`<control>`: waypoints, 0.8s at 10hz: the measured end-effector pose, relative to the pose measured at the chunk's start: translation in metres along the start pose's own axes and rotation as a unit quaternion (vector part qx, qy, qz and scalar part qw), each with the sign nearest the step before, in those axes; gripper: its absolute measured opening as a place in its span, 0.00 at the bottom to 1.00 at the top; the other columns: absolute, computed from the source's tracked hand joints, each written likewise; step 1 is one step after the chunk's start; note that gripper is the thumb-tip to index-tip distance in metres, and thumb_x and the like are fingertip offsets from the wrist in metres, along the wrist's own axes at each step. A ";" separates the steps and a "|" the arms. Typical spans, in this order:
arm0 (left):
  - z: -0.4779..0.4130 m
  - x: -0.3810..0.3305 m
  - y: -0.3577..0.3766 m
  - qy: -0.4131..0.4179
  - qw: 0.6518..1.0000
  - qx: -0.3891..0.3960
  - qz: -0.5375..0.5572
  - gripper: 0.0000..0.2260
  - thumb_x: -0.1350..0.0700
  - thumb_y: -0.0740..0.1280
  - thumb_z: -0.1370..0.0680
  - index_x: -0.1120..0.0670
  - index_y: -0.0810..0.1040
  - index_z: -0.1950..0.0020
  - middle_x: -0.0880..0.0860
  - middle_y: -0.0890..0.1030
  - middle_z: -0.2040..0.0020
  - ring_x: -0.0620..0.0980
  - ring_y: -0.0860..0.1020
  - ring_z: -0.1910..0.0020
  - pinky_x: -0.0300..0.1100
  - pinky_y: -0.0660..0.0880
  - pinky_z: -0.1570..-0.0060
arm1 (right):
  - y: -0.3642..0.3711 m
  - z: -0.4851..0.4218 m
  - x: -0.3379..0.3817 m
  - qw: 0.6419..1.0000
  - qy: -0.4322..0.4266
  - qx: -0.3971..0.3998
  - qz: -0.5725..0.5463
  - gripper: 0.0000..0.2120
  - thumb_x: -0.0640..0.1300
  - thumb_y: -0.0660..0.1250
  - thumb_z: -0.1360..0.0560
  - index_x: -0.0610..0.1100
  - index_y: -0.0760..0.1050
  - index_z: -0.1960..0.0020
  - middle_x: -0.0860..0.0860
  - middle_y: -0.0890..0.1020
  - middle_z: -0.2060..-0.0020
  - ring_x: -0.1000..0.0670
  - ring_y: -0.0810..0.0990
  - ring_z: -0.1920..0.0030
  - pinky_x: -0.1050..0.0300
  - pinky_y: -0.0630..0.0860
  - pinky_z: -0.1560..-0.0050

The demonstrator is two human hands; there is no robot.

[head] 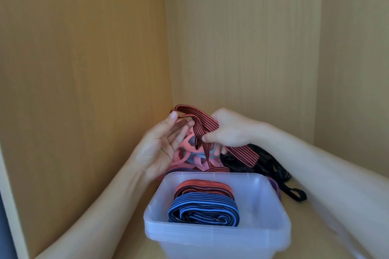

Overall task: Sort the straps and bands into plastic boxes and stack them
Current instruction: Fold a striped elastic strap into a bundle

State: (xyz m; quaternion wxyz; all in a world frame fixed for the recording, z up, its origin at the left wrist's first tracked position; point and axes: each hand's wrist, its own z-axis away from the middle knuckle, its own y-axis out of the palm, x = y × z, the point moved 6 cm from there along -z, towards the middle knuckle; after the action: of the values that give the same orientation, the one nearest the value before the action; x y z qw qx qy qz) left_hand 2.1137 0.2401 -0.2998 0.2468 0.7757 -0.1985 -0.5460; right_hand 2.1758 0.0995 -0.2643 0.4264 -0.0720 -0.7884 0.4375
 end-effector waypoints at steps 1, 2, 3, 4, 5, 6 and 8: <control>-0.006 0.001 -0.008 -0.020 1.000 -0.004 -0.009 0.13 0.49 0.71 0.26 0.59 0.78 0.54 0.60 0.84 0.50 0.53 0.84 0.50 0.40 0.83 0.57 | -0.012 0.002 0.001 0.999 0.004 -0.020 -0.047 0.05 0.36 0.67 0.21 0.34 0.76 0.53 0.39 0.84 0.66 0.44 0.84 0.69 0.58 0.79 0.73; -0.011 0.005 -0.021 -0.025 0.989 -0.044 -0.139 0.08 0.55 0.65 0.21 0.57 0.78 0.57 0.54 0.82 0.61 0.47 0.79 0.67 0.36 0.75 0.70 | -0.021 0.004 0.005 0.992 -0.002 -0.039 -0.117 0.05 0.36 0.66 0.20 0.34 0.75 0.53 0.41 0.83 0.68 0.45 0.82 0.70 0.57 0.78 0.72; -0.017 0.015 -0.024 -0.031 0.965 -0.035 -0.258 0.07 0.60 0.64 0.21 0.57 0.81 0.55 0.53 0.84 0.62 0.45 0.79 0.70 0.35 0.73 0.73 | -0.033 0.006 0.010 0.981 -0.017 -0.073 -0.180 0.06 0.36 0.66 0.20 0.33 0.76 0.52 0.40 0.82 0.67 0.47 0.81 0.71 0.57 0.77 0.72; -0.020 0.030 -0.021 -0.082 0.939 0.003 -0.334 0.07 0.57 0.66 0.21 0.55 0.84 0.53 0.53 0.86 0.57 0.44 0.83 0.64 0.39 0.74 0.66 | -0.045 0.009 0.016 0.971 -0.038 -0.111 -0.210 0.05 0.37 0.66 0.20 0.35 0.76 0.52 0.40 0.83 0.65 0.47 0.81 0.70 0.58 0.78 0.71; -0.016 0.036 -0.016 -0.098 0.931 0.063 -0.347 0.10 0.52 0.72 0.28 0.56 0.86 0.51 0.60 0.86 0.50 0.49 0.84 0.57 0.41 0.76 0.59 | -0.054 0.010 0.016 0.958 -0.042 -0.149 -0.243 0.06 0.38 0.66 0.20 0.34 0.75 0.48 0.39 0.83 0.62 0.47 0.81 0.69 0.58 0.78 0.70; -0.009 0.039 -0.014 -0.110 0.924 0.123 -0.346 0.18 0.50 0.75 0.35 0.58 0.86 0.49 0.63 0.85 0.47 0.57 0.82 0.51 0.43 0.76 0.52 | -0.063 0.011 0.013 0.948 -0.041 -0.188 -0.255 0.06 0.38 0.66 0.19 0.35 0.76 0.47 0.39 0.84 0.60 0.48 0.82 0.68 0.57 0.79 0.68; -0.013 0.038 -0.021 -0.106 0.898 0.130 -0.407 0.05 0.67 0.72 0.25 0.62 0.82 0.50 0.62 0.83 0.51 0.59 0.79 0.52 0.51 0.72 0.45 | -0.084 0.017 0.002 0.914 -0.040 -0.261 -0.308 0.03 0.38 0.67 0.20 0.39 0.76 0.53 0.46 0.83 0.65 0.51 0.81 0.71 0.59 0.79 0.70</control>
State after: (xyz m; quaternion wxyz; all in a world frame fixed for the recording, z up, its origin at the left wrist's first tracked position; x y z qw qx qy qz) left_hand 2.1389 0.2365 -0.3373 -0.1221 0.7518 0.0403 -0.6468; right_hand 2.1843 0.0389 -0.2039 0.4741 0.0836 -0.8740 0.0655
